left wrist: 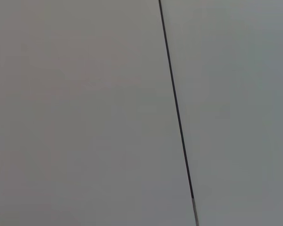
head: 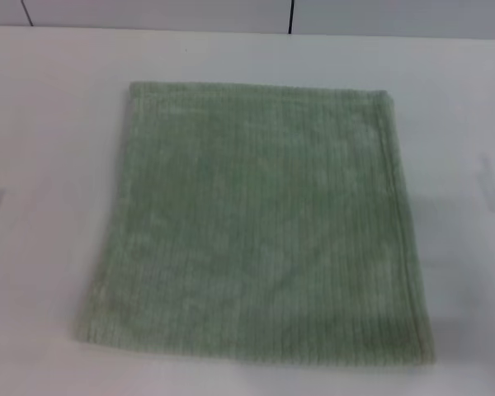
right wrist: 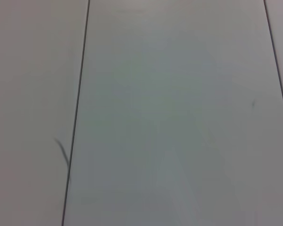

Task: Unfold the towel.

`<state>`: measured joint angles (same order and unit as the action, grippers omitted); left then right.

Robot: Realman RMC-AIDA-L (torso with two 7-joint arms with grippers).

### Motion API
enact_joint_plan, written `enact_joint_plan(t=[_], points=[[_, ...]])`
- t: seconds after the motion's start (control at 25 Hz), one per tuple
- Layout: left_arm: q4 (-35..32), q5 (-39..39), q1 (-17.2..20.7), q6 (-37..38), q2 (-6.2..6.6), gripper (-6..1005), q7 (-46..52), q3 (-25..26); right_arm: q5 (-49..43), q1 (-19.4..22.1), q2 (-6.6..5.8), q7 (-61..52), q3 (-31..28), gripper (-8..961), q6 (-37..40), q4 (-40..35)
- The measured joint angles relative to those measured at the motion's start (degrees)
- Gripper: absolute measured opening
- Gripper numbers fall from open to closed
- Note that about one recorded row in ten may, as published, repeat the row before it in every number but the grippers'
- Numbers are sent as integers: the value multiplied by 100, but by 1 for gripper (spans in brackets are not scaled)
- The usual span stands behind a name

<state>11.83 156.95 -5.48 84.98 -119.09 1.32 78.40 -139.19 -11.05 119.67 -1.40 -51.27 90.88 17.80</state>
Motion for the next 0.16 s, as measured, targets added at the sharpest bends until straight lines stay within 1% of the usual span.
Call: enact_joint_plan(t=[0.16], points=[[-2, 2, -17, -2, 0, 868, -1, 0, 0, -15, -2, 1, 2, 718, -59, 22]])
